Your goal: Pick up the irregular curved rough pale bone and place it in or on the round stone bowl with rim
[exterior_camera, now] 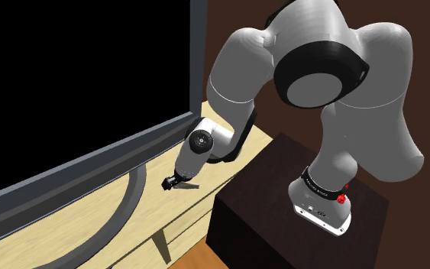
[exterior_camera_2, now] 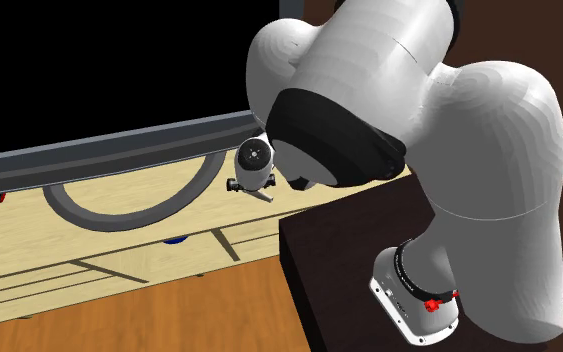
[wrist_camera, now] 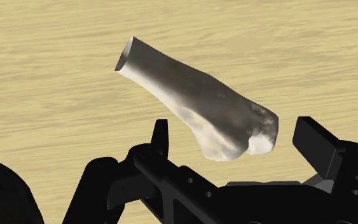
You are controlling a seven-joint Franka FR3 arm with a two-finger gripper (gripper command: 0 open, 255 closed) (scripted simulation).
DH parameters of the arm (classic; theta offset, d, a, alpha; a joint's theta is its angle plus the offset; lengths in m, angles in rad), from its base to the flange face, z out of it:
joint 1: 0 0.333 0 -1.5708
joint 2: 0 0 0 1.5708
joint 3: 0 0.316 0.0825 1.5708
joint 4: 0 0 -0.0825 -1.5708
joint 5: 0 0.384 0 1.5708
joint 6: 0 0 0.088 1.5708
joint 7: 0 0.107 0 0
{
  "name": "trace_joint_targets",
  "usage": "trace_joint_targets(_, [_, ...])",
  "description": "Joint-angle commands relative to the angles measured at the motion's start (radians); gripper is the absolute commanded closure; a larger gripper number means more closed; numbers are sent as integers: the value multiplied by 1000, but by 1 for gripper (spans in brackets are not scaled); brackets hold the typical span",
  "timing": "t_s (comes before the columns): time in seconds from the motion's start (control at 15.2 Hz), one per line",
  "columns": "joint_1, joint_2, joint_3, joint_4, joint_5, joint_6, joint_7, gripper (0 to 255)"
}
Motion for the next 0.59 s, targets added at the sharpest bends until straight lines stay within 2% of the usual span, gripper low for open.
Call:
trace_joint_targets(0.0, [1, 1, -1, 0, 0, 1, 1, 0])
trace_joint_targets(0.07, [1, 1, -1, 0, 0, 1, 1, 255])
trace_joint_targets(0.53, [1, 1, -1, 0, 0, 1, 1, 255])
